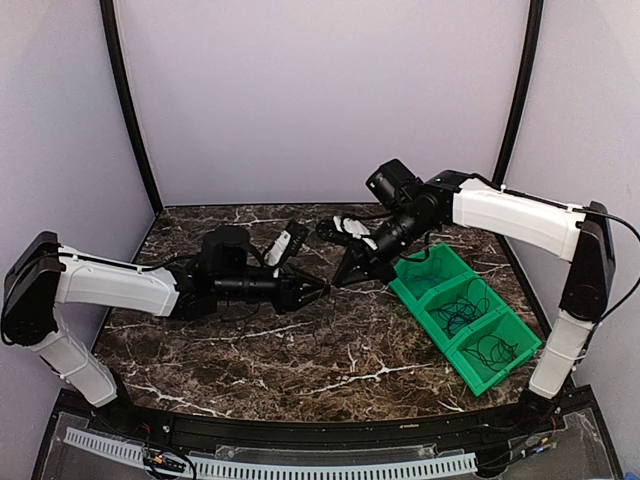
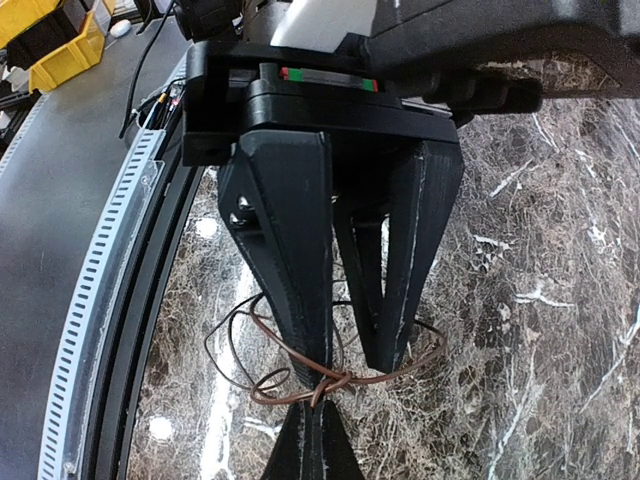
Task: Untangle the cables
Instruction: Untie the untangled cable.
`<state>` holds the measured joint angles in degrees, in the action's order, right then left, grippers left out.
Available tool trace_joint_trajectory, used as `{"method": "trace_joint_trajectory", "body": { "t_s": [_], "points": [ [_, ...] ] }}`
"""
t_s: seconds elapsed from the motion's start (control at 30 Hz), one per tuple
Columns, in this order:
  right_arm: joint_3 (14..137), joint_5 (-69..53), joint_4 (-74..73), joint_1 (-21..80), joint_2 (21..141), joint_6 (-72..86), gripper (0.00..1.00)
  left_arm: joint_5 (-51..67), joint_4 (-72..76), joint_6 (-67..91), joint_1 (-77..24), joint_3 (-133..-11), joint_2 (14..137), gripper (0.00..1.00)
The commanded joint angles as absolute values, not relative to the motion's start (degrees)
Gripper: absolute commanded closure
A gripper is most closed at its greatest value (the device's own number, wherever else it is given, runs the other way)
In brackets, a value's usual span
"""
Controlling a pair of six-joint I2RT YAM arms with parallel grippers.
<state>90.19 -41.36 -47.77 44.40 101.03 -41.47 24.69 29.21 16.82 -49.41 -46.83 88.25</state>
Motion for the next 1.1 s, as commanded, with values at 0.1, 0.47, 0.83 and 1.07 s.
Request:
{"method": "trace_joint_trajectory", "body": {
  "t_s": [0.1,0.47,0.83,1.07],
  "points": [
    [91.4,-41.8,-46.8,44.6,101.5,-41.3,1.0,28.0,35.1,18.7,-49.7,-48.6,89.0,0.77],
    [90.3,-40.9,-46.3,44.7,101.3,-41.6,1.0,27.8,39.7,21.7,-49.6,-47.4,88.8,0.74],
    [89.4,-40.2,-45.8,44.8,101.0,-41.6,1.0,25.3,41.4,24.1,-48.4,-45.8,87.8,0.92],
    [88.0,-40.0,-45.8,45.2,100.2,-42.7,1.0,22.9,50.3,35.6,-43.3,-39.4,86.2,0.95]
  ]
}}
